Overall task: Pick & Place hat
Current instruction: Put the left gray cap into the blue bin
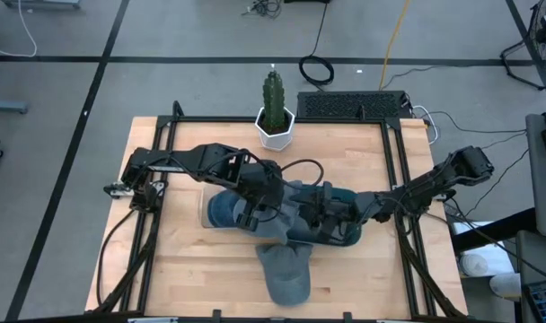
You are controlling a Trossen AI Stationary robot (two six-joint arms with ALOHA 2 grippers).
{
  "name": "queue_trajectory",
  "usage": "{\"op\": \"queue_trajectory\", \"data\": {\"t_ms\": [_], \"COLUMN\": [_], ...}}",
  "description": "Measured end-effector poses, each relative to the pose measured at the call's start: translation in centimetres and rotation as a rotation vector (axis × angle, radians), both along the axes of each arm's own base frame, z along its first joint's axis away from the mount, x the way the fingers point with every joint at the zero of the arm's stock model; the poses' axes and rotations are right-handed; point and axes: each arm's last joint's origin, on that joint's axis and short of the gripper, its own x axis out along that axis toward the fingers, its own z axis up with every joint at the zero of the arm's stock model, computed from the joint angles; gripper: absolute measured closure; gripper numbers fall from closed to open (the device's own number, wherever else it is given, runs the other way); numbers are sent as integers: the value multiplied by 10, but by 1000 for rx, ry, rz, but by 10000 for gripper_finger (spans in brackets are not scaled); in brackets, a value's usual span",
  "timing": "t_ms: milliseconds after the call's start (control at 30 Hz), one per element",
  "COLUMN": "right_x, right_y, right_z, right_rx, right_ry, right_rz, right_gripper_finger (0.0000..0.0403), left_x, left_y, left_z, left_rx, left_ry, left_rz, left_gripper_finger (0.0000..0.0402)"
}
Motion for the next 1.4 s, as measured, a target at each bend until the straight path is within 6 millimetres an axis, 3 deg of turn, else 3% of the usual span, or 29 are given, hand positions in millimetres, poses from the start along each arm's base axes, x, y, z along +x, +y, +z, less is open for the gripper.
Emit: {"op": "queue_trajectory", "data": {"t_ms": [300,633,1100,1400], "right_x": [-2,2,5,5], "right_y": [1,6,8,8], "right_z": [8,23,18,16], "right_rx": [-129,-10,95,210], "right_ry": [-84,-94,-26,-9], "right_rz": [67,50,85,103], "right_gripper_finger": [152,172,292,395], "left_x": [1,2,3,7], "left_y": [0,3,9,15], "left_z": [1,1,1,3], "left_rx": [-6,-15,-25,-20], "left_ry": [-13,-21,-23,-62], "left_rz": [0,29,89,145], "left_gripper_finger": [392,396,386,377]}}
